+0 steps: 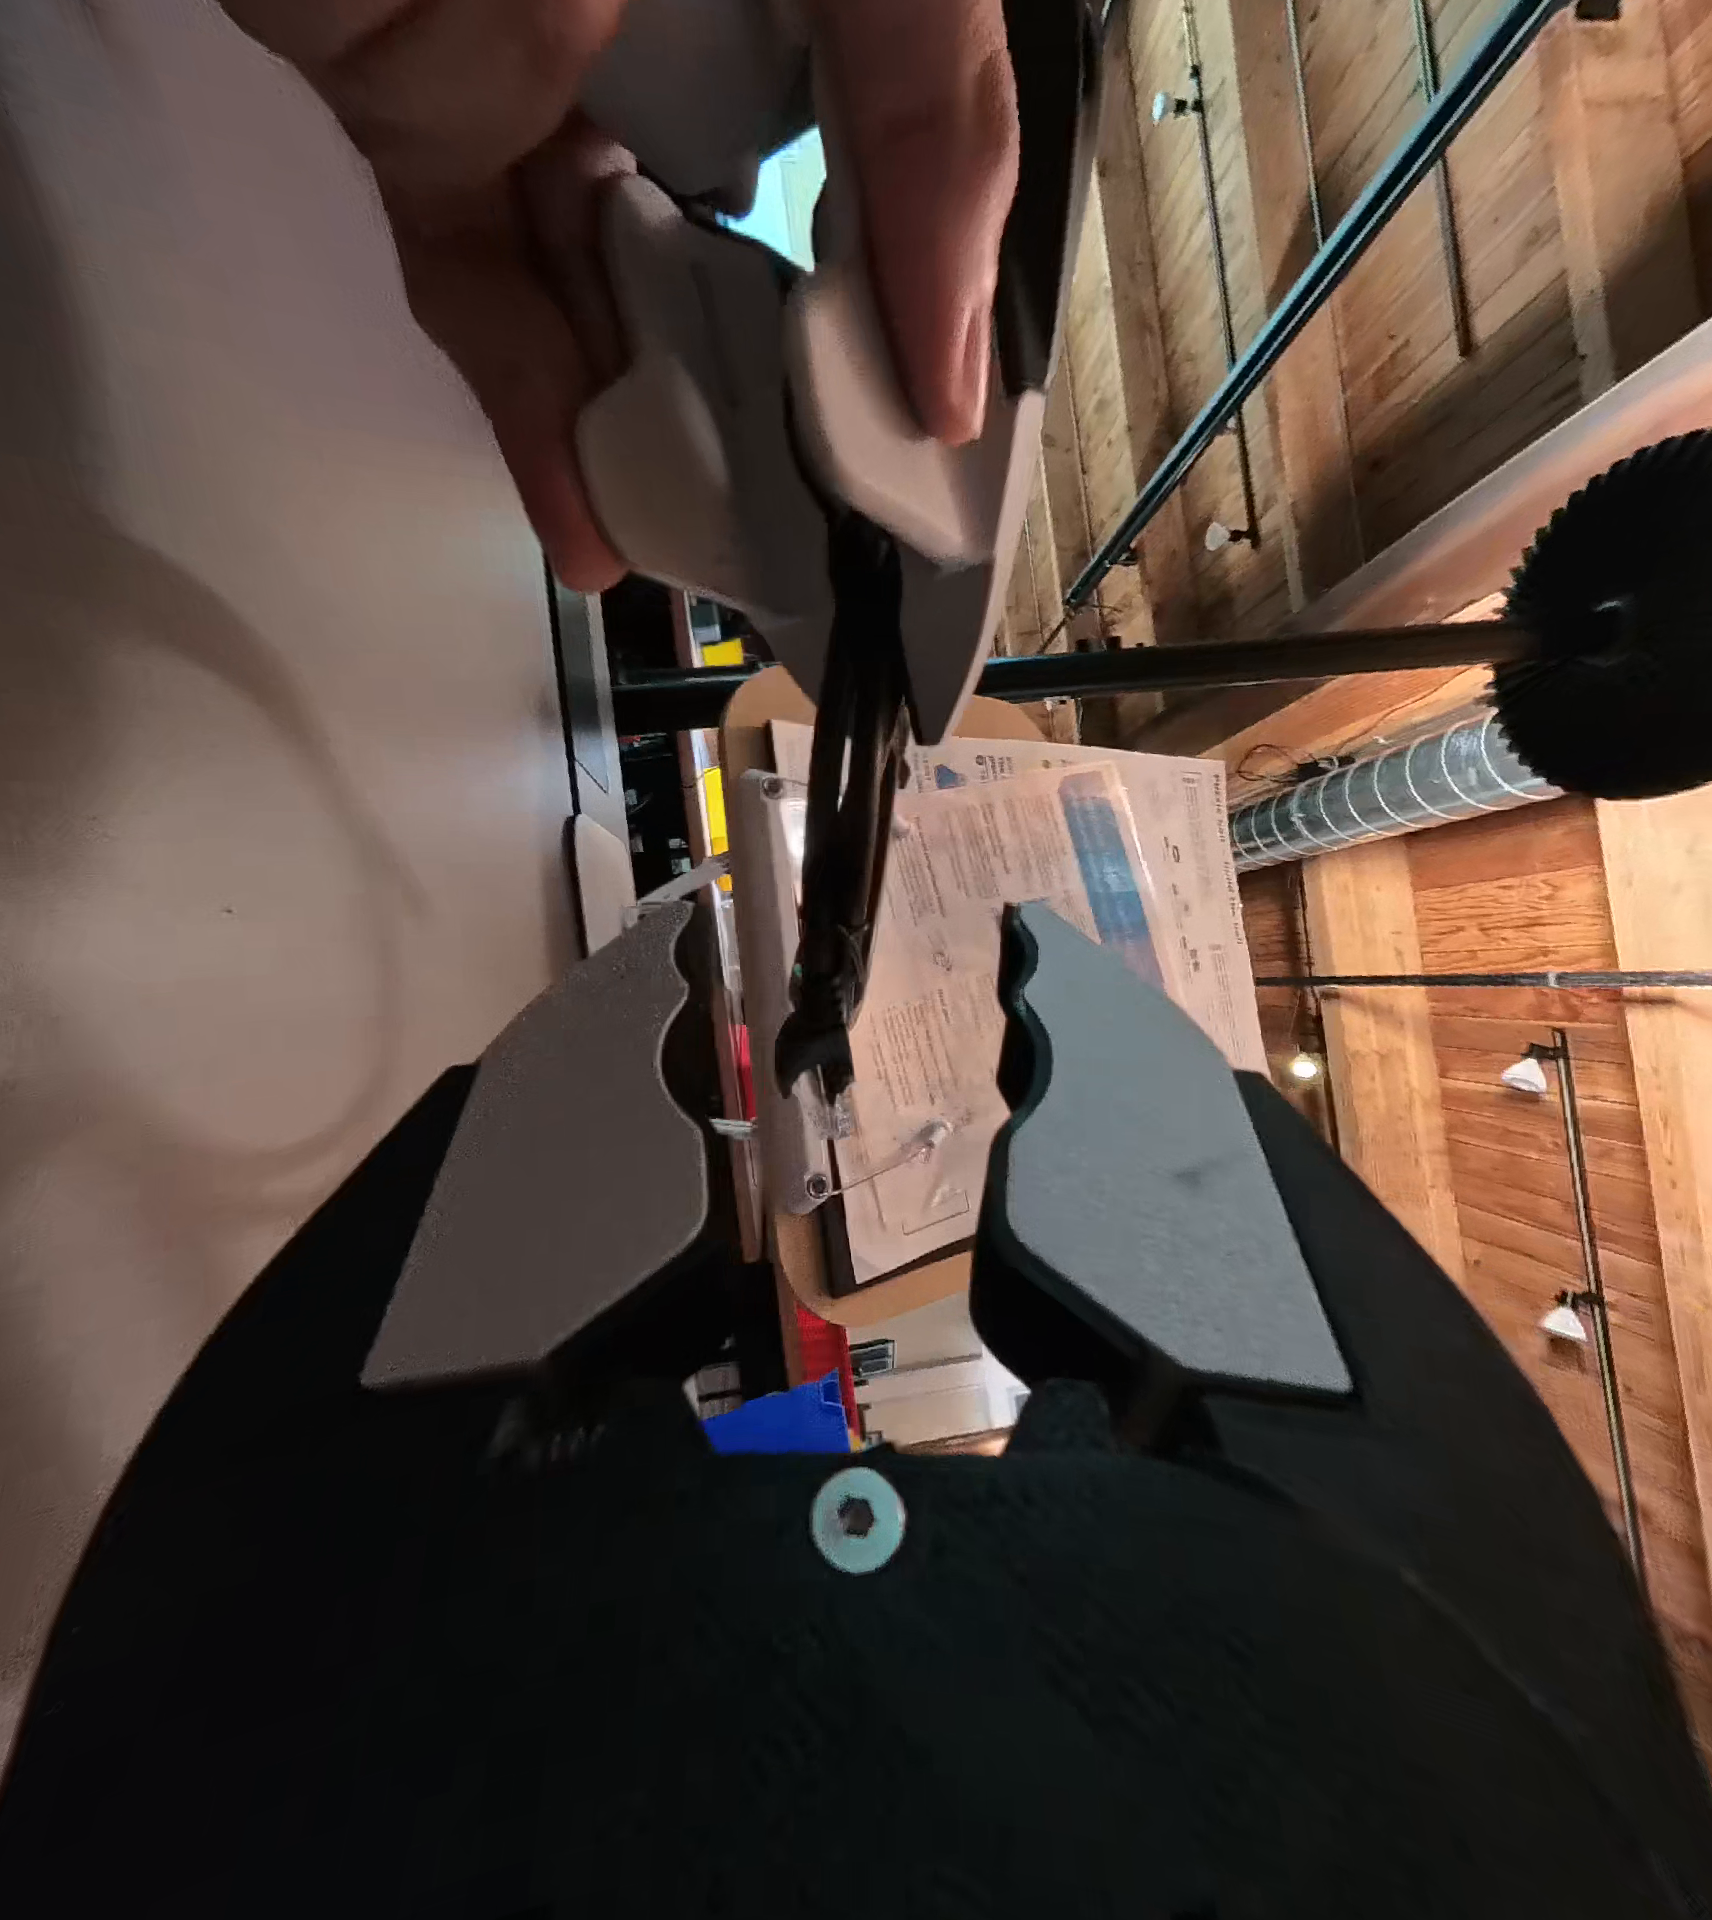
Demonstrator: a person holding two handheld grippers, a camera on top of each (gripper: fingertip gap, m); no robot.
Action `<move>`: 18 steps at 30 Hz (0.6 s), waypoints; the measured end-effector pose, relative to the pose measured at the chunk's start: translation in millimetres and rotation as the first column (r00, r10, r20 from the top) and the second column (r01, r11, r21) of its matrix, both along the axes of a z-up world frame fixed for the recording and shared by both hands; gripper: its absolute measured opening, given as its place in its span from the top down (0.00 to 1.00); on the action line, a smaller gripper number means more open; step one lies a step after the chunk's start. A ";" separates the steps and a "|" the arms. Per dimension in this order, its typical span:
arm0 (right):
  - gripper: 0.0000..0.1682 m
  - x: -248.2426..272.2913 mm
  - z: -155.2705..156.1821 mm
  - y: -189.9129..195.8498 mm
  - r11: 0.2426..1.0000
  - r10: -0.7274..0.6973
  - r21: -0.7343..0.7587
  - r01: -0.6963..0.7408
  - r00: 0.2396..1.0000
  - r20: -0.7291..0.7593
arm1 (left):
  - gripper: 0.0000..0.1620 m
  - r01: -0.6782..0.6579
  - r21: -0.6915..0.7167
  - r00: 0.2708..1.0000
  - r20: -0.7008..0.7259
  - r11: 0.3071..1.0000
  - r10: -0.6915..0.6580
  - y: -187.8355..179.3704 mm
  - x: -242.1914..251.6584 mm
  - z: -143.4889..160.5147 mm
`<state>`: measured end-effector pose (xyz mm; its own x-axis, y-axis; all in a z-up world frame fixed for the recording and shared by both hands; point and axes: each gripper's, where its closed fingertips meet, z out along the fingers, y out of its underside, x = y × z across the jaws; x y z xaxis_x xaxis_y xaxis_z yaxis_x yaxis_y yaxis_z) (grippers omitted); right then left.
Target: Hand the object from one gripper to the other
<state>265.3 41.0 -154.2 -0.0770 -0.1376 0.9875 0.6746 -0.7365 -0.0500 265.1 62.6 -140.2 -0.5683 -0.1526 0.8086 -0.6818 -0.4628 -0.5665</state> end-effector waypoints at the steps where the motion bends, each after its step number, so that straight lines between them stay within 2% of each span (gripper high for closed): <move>1: 0.68 0.8 3.7 -1.4 1.000 -0.007 0.025 0.007 1.000 0.010 | 0.97 0.021 0.013 1.000 0.018 1.000 -0.022 -1.6 -3.0 1.6; 5: 0.71 3.8 15.3 -7.4 0.996 -0.058 0.068 0.054 0.997 0.056 | 0.97 0.123 0.067 0.986 0.103 0.990 -0.129 -14.3 -19.1 6.3; 8: 0.92 -2.2 16.3 -8.8 0.997 -0.066 0.036 0.062 0.992 0.111 | 0.97 0.161 0.095 0.966 0.189 0.982 -0.177 -19.0 -28.9 12.6; 13: 0.93 -5.4 18.8 -7.6 0.995 -0.057 0.078 0.054 0.998 0.036 | 0.96 0.130 0.092 0.949 0.277 0.987 -0.151 -18.5 -31.4 21.7; 15: 0.93 -4.2 22.4 -10.1 0.990 -0.045 0.135 0.048 0.999 -0.026 | 0.88 0.039 0.100 0.936 0.346 0.994 -0.072 -14.3 -26.3 26.8; 16: 0.93 -3.9 24.2 -12.0 0.984 -0.020 0.177 0.034 0.997 -0.080 | 0.79 -0.019 0.109 0.921 0.389 0.994 -0.025 -10.1 -23.5 30.6; 18: 0.93 -5.8 29.8 -15.8 0.956 0.084 0.292 -0.018 0.973 -0.215 | 0.68 -0.161 0.153 0.865 0.497 0.975 0.064 1.4 -18.0 38.0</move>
<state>259.5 25.2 -124.5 0.1544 -0.4144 0.8969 0.6580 -0.6341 -0.4062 247.1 64.0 -102.2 -0.8512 -0.3572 0.3845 -0.2466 -0.3747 -0.8938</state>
